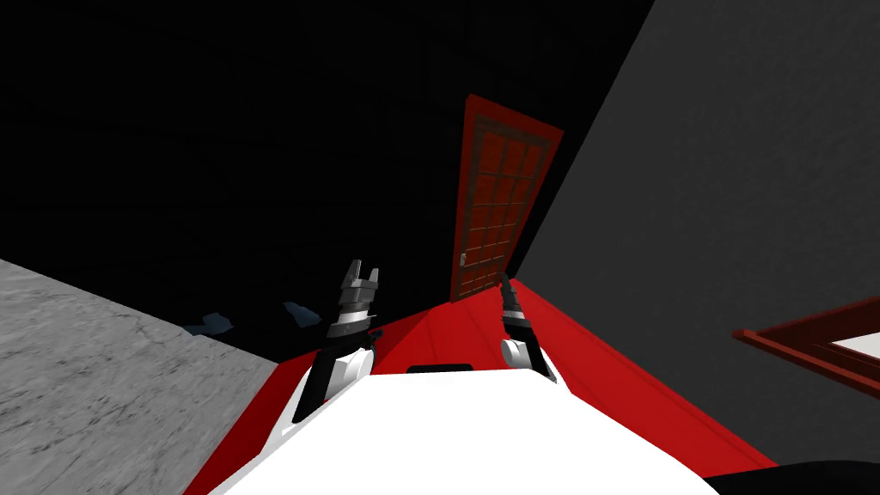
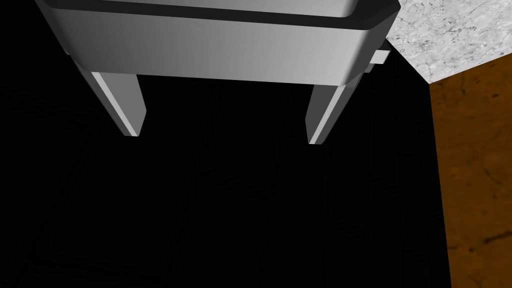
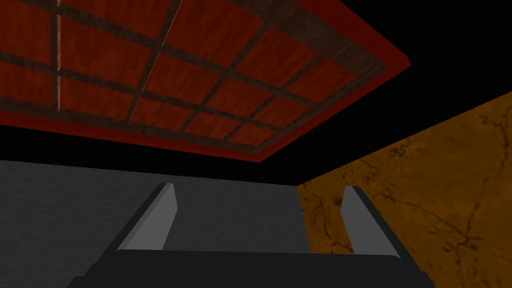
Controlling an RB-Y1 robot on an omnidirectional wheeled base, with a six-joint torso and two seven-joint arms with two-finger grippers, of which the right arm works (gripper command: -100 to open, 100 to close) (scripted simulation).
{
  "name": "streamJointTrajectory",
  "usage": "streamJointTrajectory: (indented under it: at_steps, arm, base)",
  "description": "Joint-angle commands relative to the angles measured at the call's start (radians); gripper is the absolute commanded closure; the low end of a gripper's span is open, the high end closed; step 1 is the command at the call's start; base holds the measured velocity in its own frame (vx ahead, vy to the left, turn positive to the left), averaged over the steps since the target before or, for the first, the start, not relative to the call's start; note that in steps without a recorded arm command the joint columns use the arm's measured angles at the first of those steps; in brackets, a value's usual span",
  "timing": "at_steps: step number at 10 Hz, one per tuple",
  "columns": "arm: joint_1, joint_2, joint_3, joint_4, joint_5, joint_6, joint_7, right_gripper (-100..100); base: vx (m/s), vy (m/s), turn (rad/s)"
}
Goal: Pull the door open
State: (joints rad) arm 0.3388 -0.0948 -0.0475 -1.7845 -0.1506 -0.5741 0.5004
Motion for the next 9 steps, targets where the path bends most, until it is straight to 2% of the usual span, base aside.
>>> streamJointTrajectory:
  at_steps: [1,4,5,9]
  arm:
    - [-0.014,-0.004,-0.003,0.043,-0.008,-0.012,0.047,-100]
    - [-0.030,-0.007,-0.005,0.114,-0.023,-0.030,0.132,-100]
    - [-0.030,-0.007,-0.005,0.114,-0.023,-0.030,0.140,-100]
    - [-0.052,-0.010,-0.008,0.209,-0.043,-0.054,0.259,-100]
  base:
    - [0.062,-0.064,0.164]
    - [0.074,-0.072,0.186]
    - [0.057,-0.054,0.048]
    - [0.053,-0.069,0.156]
